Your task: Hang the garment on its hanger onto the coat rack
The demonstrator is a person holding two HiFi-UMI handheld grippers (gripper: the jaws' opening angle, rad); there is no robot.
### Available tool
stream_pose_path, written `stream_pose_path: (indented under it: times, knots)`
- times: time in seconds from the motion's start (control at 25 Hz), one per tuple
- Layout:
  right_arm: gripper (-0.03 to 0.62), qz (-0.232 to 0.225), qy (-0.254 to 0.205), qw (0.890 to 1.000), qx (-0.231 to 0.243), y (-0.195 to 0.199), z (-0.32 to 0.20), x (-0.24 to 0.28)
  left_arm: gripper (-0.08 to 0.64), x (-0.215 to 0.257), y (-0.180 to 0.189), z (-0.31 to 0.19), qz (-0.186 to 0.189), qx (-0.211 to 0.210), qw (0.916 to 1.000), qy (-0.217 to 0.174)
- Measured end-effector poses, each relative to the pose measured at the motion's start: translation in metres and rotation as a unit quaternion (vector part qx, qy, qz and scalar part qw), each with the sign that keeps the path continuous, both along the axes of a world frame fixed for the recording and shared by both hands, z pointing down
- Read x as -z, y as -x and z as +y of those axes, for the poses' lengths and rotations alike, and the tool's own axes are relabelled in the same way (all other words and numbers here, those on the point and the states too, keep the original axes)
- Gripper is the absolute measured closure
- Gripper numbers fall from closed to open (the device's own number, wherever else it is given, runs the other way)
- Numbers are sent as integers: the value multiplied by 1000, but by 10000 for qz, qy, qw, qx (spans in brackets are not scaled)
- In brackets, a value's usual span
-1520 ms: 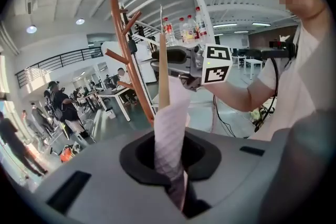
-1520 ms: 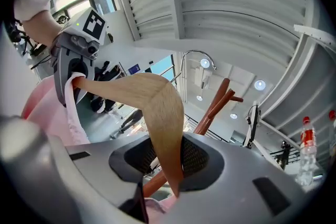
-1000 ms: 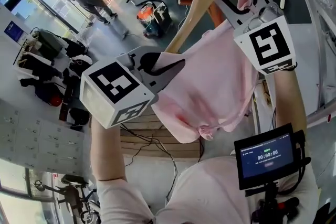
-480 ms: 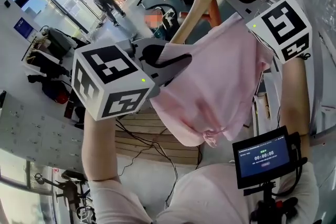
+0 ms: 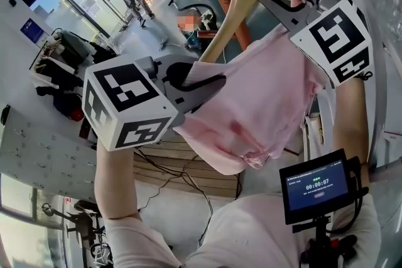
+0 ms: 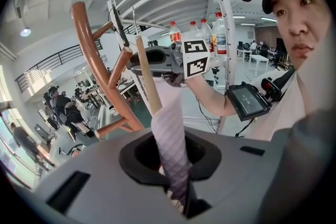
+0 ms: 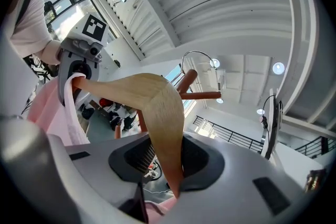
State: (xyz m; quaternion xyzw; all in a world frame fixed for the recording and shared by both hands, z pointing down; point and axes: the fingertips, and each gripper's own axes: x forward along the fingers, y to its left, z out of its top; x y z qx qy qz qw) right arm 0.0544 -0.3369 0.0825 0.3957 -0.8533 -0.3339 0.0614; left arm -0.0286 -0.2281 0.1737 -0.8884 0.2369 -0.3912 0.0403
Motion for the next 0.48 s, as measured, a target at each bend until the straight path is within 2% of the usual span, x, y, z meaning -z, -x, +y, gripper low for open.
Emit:
stream_pose_path:
  times: [0.48]
  knots:
    - [457, 43, 72, 9998, -162, -4, -1, 4, 522, 6, -1, -2, -52, -134, 9999, 38]
